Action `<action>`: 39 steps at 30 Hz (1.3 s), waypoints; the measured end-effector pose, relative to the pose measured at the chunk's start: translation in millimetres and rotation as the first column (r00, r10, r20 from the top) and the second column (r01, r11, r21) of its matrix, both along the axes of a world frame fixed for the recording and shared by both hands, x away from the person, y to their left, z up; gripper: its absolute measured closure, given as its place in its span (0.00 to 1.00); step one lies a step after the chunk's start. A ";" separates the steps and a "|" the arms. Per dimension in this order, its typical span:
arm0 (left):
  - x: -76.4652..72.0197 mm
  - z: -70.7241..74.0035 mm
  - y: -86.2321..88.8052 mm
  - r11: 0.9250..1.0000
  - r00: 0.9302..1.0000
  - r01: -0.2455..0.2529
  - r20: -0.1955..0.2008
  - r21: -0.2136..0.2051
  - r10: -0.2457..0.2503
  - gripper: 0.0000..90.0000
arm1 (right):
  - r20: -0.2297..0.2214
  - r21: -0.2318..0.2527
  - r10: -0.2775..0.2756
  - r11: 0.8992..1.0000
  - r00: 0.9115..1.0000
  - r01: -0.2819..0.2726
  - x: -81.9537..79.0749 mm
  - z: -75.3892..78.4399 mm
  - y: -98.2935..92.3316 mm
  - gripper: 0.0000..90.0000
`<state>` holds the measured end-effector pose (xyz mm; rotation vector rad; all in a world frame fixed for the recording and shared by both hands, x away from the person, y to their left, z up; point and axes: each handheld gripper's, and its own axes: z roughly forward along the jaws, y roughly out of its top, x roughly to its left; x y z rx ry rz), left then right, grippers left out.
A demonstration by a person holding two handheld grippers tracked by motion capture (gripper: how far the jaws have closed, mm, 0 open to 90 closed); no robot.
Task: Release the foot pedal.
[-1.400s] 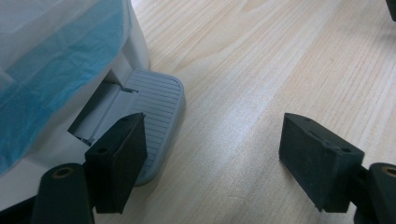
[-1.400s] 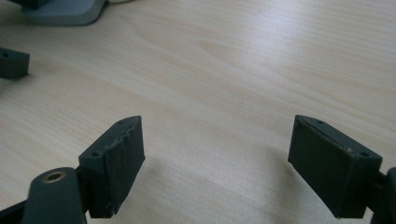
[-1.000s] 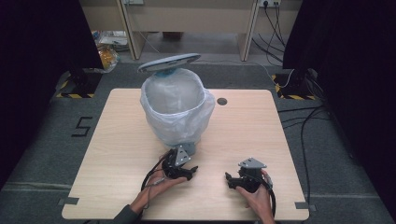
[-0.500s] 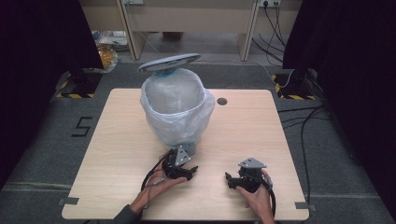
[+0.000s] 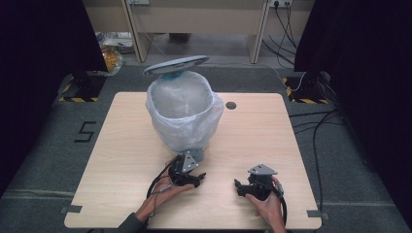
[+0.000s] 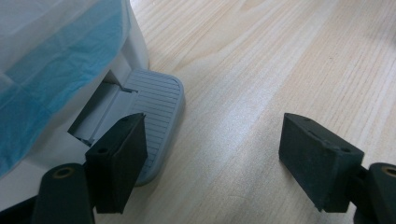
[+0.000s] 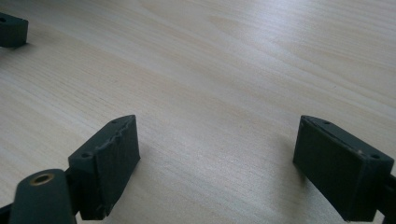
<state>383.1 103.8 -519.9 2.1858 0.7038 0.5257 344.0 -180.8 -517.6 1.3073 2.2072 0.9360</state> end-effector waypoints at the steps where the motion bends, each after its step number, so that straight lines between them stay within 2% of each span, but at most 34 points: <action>1: 0.0 0.1 0.0 1.000 1.000 0.000 -0.001 0.000 0.000 0.25 | 0.001 -0.001 0.001 1.000 1.000 -0.001 0.1 0.0 -0.1 0.16; 8: -0.2 2.2 -1.7 1.000 1.000 0.002 0.003 0.023 -0.002 0.25 | 0.001 -0.001 0.002 1.000 1.000 -0.002 0.2 0.0 -0.1 0.16; 19: 0.0 8.4 0.9 1.000 1.000 0.001 -0.005 0.006 -0.001 0.26 | 0.001 -0.001 0.001 1.000 1.000 -0.001 0.3 -0.1 0.0 0.16; 20: 0.1 10.2 2.9 1.000 1.000 0.001 -0.005 -0.014 -0.001 0.26 | 0.001 -0.001 0.002 1.000 1.000 -0.002 0.3 -0.1 0.0 0.16; 23: -2.2 14.9 3.6 1.000 1.000 -0.007 0.015 -0.028 0.008 0.26 | 0.001 -0.001 0.002 1.000 1.000 -0.002 0.3 -0.1 -0.1 0.16; 25: -2.3 16.5 4.3 1.000 1.000 0.002 -0.003 -0.031 -0.002 0.27 | 0.001 -0.001 0.002 1.000 1.000 -0.002 0.3 0.0 0.0 0.16; 29: -3.8 18.1 5.0 0.999 1.000 0.004 -0.013 -0.037 -0.004 0.27 | 0.000 0.000 0.001 1.000 1.000 -0.001 0.3 -0.1 0.1 0.16; 31: -4.9 20.1 7.0 0.999 0.999 0.011 -0.029 -0.051 -0.013 0.26 | -0.001 0.000 0.001 1.000 1.000 -0.001 0.3 0.0 0.1 0.16; 36: -11.0 23.5 13.4 0.996 0.999 0.011 -0.041 -0.083 -0.014 0.26 | -0.001 0.000 0.001 1.000 1.000 -0.001 0.3 0.0 0.1 0.16; 39: -17.5 23.7 19.9 0.996 0.999 0.014 -0.046 -0.087 -0.018 0.26 | -0.001 0.000 0.001 1.000 1.000 -0.001 0.3 -0.1 0.1 0.16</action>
